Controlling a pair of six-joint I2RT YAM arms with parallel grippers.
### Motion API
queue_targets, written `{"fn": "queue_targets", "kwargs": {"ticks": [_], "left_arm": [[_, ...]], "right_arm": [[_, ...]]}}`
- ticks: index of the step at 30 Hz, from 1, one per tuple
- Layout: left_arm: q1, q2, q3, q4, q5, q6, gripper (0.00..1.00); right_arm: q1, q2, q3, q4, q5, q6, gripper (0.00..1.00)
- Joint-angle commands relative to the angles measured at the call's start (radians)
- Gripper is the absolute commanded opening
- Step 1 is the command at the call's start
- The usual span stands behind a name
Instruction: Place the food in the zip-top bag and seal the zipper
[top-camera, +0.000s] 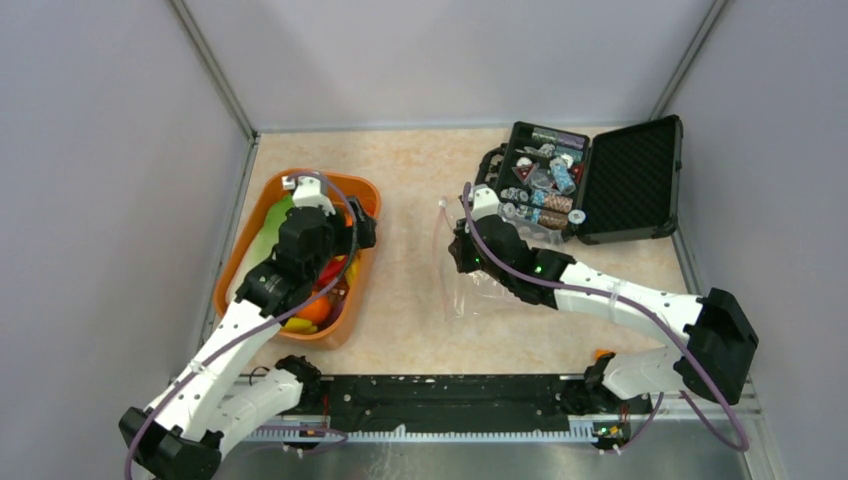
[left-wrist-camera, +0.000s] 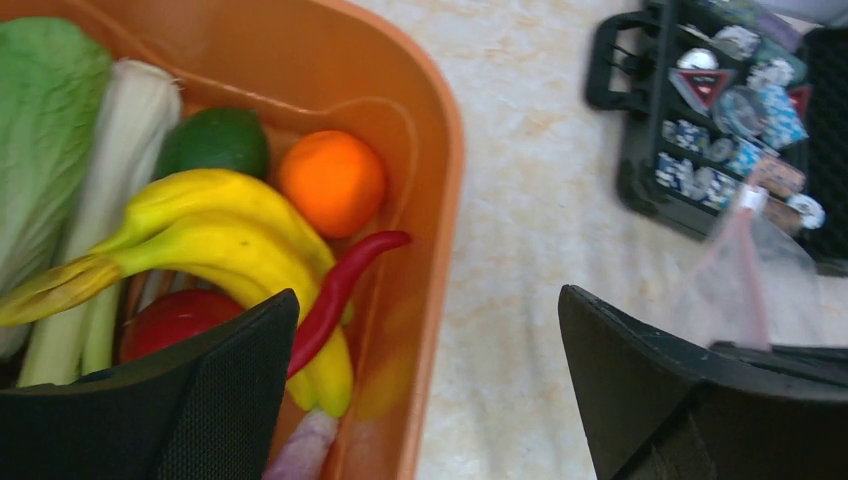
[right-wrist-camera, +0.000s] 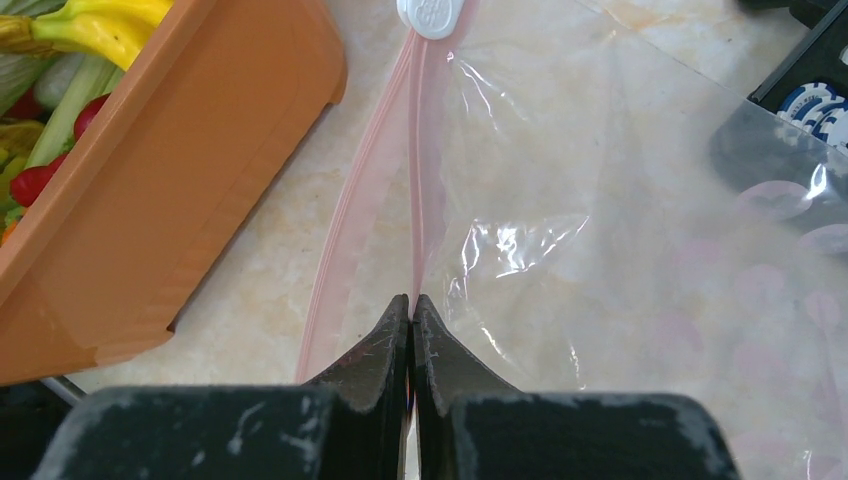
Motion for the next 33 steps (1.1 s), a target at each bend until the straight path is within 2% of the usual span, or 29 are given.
{"fn": "queue_targets", "kwargs": {"ticks": [1, 10, 15, 18, 22, 31, 33], "left_arm": [[0.079, -0.023, -0.019, -0.032, -0.06, -0.001, 0.99], [0.35, -0.022, -0.013, -0.086, 0.119, 0.066, 0.99], [0.431, -0.007, 0.013, -0.132, 0.125, 0.111, 0.99], [0.44, 0.02, 0.062, -0.193, 0.106, 0.159, 0.99], [0.443, 0.058, 0.092, -0.191, 0.048, 0.256, 0.99], [0.499, 0.311, 0.297, -0.249, 0.12, 0.476, 0.99], [0.546, 0.372, 0.332, -0.271, 0.153, 0.525, 0.99]], "right_arm": [[-0.006, -0.017, 0.003, 0.05, -0.024, -0.007, 0.0], [-0.006, -0.031, -0.003, 0.04, -0.036, -0.011, 0.0], [-0.005, -0.041, -0.003, 0.036, -0.031, -0.02, 0.0], [-0.005, -0.045, -0.003, 0.036, -0.037, -0.026, 0.0], [-0.005, -0.053, -0.001, 0.036, -0.046, -0.053, 0.0], [-0.006, -0.063, -0.009, 0.057, -0.064, -0.12, 0.0], [-0.006, -0.061, -0.009, 0.06, -0.078, -0.122, 0.0]]}}
